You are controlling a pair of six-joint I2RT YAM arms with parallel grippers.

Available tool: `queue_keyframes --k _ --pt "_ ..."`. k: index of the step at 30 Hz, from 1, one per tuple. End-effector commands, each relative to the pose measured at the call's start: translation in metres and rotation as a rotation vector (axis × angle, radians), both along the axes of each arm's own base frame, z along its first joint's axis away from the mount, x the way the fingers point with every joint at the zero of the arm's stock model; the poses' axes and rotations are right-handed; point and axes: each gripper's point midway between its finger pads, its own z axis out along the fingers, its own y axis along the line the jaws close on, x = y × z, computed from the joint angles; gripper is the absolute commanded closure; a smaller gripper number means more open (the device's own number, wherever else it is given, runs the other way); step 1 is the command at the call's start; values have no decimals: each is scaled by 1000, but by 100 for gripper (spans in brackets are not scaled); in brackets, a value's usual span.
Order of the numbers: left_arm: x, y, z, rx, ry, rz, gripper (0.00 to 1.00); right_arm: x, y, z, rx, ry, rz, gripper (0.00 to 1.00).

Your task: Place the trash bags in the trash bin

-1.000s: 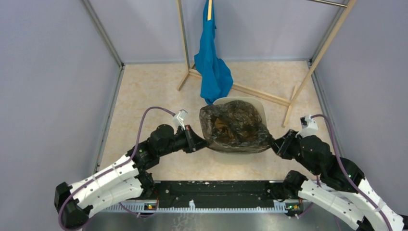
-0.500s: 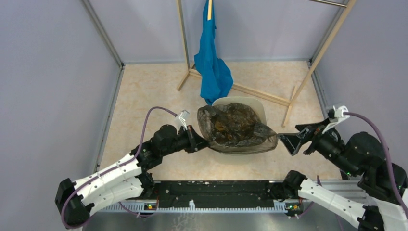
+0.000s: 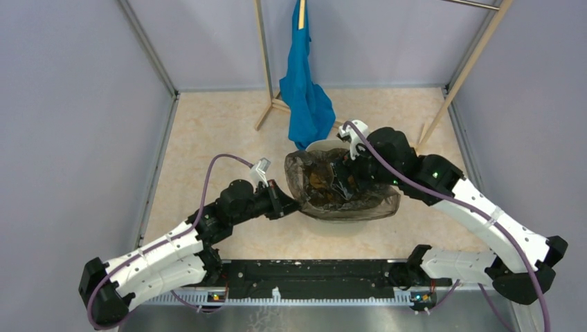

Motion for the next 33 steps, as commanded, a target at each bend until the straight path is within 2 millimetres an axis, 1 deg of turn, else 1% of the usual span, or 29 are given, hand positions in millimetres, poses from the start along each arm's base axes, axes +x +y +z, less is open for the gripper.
queue_keyframes --k 1,3,8,9,10,12,13,14,16,19,20,22,25,26,29,31,33 --pt "1 -1 6 -22 -25 5 100 2 30 24 167 -62 57 24" --pt "1 0 7 -21 -27 4 100 1 39 20 180 -51 76 27" --pt "2 0 7 -19 -29 9 100 5 54 17 234 -57 75 28" --pt "2 0 7 -19 -29 9 100 7 56 17 243 -64 68 30" --pt "2 0 7 -19 -28 8 100 10 57 16 249 -71 56 33" --pt "2 0 7 -20 -27 10 100 17 56 16 259 -89 17 44" --pt "1 0 7 -21 -26 8 100 24 53 18 259 -108 -24 51" --pt "1 0 7 -21 -26 8 100 29 49 20 263 -125 -63 61" --pt "1 1 6 -18 -24 9 100 39 41 29 271 -160 -141 78" --pt "1 1 3 -14 -19 10 100 53 25 50 286 -231 -247 98" --pt "0 2 2 -15 -18 9 100 58 20 59 281 -261 -266 100" --pt "0 1 1 -16 -13 9 100 66 16 70 266 -302 -279 100" --pt "-1 0 0 -27 -7 3 100 85 6 78 207 -347 -316 100" --pt "-1 -1 -1 -30 -5 1 100 92 4 79 185 -359 -321 100" --pt "-3 -2 -2 -34 2 -5 100 105 8 78 128 -379 -277 100" --pt "-3 -1 -2 -35 3 -5 100 116 11 73 92 -368 -253 100" --pt "-3 -1 -1 -38 3 -6 100 125 15 65 61 -354 -214 96"
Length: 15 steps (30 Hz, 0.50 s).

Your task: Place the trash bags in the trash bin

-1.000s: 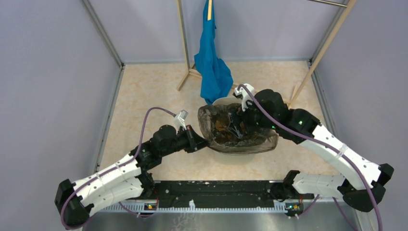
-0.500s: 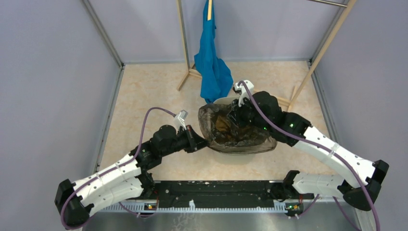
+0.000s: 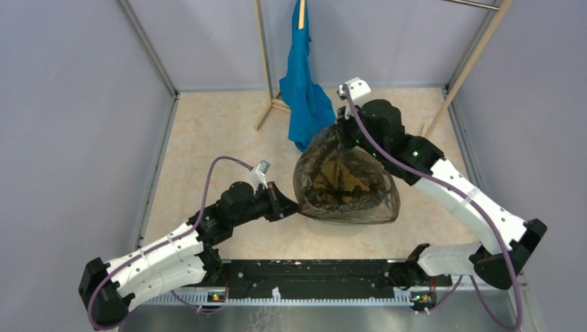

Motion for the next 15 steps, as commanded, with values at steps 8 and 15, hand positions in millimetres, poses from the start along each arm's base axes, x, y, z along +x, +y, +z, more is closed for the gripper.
queue_keyframes --k 8,15 --pt "-1 -4 8 -39 -18 -15 100 71 4 -23 -90 43 29 91" --pt "-1 -4 12 -48 -27 -13 100 58 -31 -4 -94 139 -146 47"
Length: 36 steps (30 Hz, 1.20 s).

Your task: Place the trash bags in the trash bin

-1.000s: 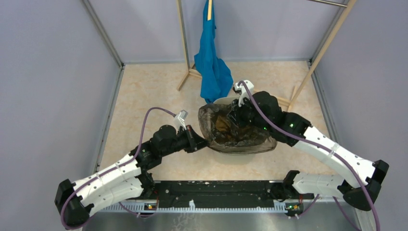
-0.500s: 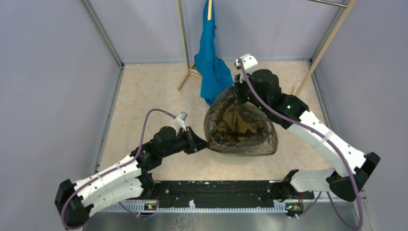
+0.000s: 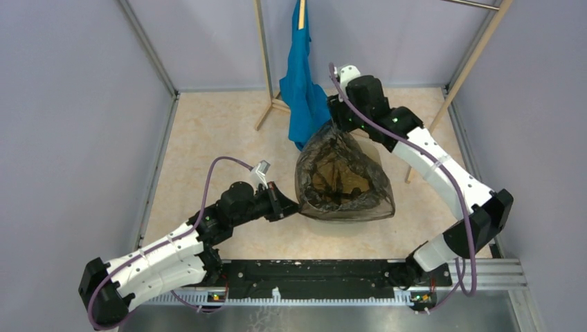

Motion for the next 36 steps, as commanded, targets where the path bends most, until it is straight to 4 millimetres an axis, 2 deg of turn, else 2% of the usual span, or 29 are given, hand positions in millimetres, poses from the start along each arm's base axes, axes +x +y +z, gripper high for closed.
queue_keyframes --k 1,5,9,14,18,20,23,25,27,29,32,36 --pt "0 -4 11 -40 -33 -12 100 -23 -30 52 53 -28 -102 39" --pt "-1 -4 7 -32 -29 -16 100 -71 -48 73 116 -26 -53 24" --pt "1 -6 11 -50 -43 -14 100 -117 -54 78 168 -18 68 14" --pt "1 -5 14 -68 -58 -15 100 -155 -59 60 132 29 153 12" --pt "2 -5 15 -62 -73 -11 100 -160 -68 35 51 57 117 12" --pt "2 -5 14 -60 -74 -12 100 -157 -70 29 40 62 83 17" --pt "2 -5 13 -55 -71 -18 100 -145 -81 31 61 24 -36 33" --pt "2 -5 12 -51 -69 -21 100 -138 -84 39 111 -22 -98 51" --pt "2 -4 11 -46 -68 -16 100 -131 -88 44 149 -63 -158 73" --pt "2 -3 10 -44 -63 -9 100 -123 -92 46 169 -93 -211 86" --pt "2 -1 10 -41 -61 -1 100 -107 -97 50 192 -126 -274 95" --pt "3 -2 12 -38 -65 0 100 -80 -106 30 181 -93 -334 100"
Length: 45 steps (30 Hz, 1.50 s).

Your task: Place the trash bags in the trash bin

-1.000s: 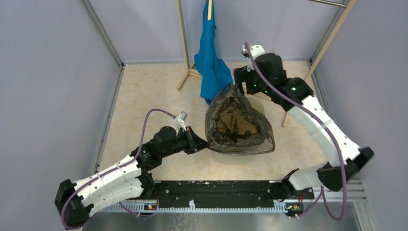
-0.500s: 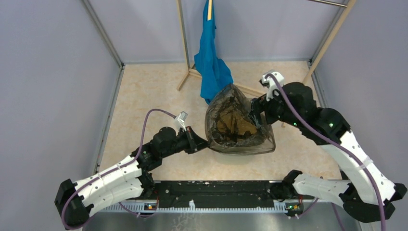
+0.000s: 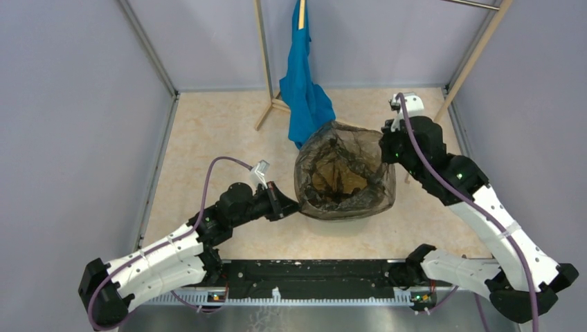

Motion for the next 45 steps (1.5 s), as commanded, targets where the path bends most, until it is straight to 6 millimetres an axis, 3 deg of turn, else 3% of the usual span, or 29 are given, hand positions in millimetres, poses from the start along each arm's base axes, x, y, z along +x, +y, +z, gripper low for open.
queue_keyframes --k 1,7,11,15,21,23,28,33,39,45 --pt "1 -1 10 -16 -40 -3 100 37 -11 -5 40 -20 -117 100" --pt "2 -1 10 1 -31 -3 100 50 -25 -18 28 -19 -182 100" --pt "2 -2 12 -4 -29 -4 100 48 -37 -39 25 14 -215 100" --pt "2 -4 12 -8 -22 -9 100 44 -43 -63 63 53 -229 93" --pt "0 -7 16 -19 -18 -26 100 30 -33 -87 135 112 -179 84" --pt "0 -7 16 -20 -19 -25 100 25 -31 -81 151 109 -160 79" --pt "-1 -7 17 -21 -19 -29 100 5 -40 -72 134 116 -152 77" --pt "-2 -6 21 -31 -21 -28 100 -18 -44 -63 149 121 -127 46" --pt "-3 -6 17 -16 -9 -32 100 -45 -60 -28 170 79 -144 29" --pt "-2 -5 13 -15 2 -25 100 -63 -56 -20 316 67 -157 28"
